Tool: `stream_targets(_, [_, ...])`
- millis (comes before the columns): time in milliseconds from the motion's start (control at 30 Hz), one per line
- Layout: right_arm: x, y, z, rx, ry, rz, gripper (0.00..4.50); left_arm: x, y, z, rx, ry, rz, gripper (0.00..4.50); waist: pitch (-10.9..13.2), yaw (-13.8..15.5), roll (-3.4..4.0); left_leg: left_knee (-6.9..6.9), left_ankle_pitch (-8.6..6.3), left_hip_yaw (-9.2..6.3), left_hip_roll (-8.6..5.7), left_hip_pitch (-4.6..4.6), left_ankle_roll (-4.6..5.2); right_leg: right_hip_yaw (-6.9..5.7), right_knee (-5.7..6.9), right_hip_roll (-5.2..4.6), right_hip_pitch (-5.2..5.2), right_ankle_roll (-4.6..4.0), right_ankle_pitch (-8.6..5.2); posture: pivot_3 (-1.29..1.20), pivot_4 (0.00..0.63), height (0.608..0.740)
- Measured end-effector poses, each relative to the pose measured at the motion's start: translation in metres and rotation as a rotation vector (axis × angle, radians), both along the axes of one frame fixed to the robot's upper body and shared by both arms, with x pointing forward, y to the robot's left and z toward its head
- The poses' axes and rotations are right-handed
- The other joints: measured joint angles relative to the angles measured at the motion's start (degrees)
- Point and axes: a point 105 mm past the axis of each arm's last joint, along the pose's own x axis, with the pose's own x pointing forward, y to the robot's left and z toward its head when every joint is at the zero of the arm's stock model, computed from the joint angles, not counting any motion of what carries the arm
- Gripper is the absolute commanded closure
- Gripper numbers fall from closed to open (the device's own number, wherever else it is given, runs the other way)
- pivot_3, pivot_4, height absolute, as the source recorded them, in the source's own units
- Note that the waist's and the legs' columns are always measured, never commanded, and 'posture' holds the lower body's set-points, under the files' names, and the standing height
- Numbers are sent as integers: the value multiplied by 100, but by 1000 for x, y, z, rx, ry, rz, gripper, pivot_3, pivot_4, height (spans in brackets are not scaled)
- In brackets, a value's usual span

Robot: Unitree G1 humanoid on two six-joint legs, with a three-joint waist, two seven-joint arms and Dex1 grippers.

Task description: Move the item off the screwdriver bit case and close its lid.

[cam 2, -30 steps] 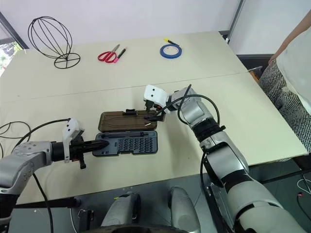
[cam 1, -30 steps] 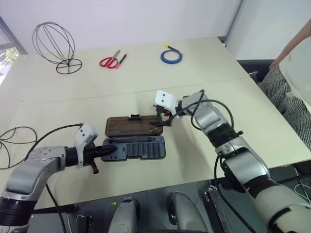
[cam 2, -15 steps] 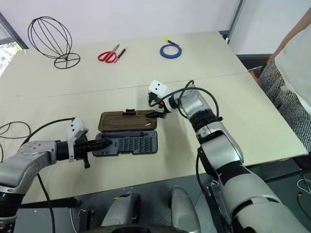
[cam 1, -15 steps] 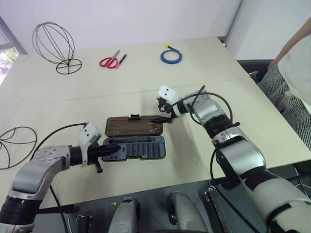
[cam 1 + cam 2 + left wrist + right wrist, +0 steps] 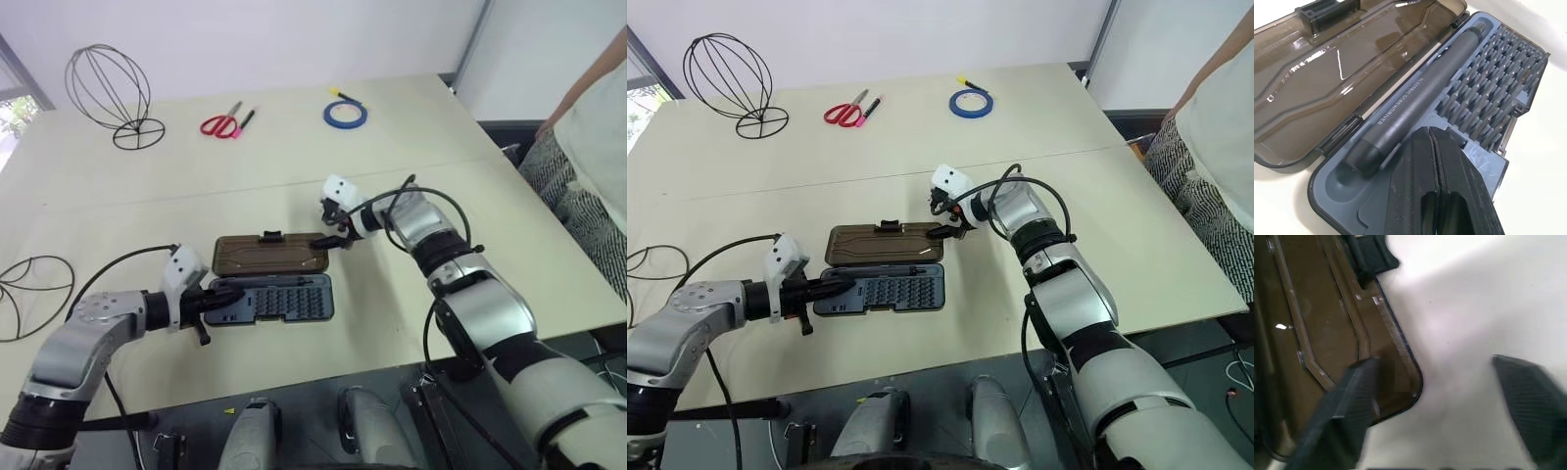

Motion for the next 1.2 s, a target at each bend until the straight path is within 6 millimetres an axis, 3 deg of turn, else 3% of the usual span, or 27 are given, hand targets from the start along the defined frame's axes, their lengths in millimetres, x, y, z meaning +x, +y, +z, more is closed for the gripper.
stream_targets(133, [-3, 4, 0, 0, 3, 29, 4265, 1, 1, 0, 4, -6, 5, 4500, 0, 8, 0, 1, 0, 0, 0, 0, 0, 0, 0, -1, 1, 0, 0, 0, 150, 740])
stream_targets(167, [-4, 4, 1, -6, 0, 46, 4394, 1, 2, -1, 5, -8, 8, 4500, -1, 6, -1, 2, 0, 0, 0, 0, 0, 0, 0, -1, 2, 0, 0, 0, 150, 740])
stream_targets(467, [-4, 4, 1, -30, -13, 63, 4394, 4, 3, -1, 6, -22, 20, 4500, -2, -8, 2, 2, 0, -2, 2, 9, 0, 0, 2, 4, 9, 0, 0, 0, 150, 740])
stream_targets(733, [-7, 5, 2, -86, -129, 144, 4394, 10, 4, 0, -2, -34, 42, 4500, -2, -3, 2, 1, 0, -2, 1, 8, 0, 0, 1, 4, 8, 0, 0, 0, 150, 740])
stream_targets(1200, [-16, 4, 5, -103, -119, 213, 4394, 13, 6, 1, -3, -36, 56, 4500, -2, -3, 3, 1, 0, -2, 2, 6, 0, 0, 1, 4, 4, 0, 0, 0, 150, 740])
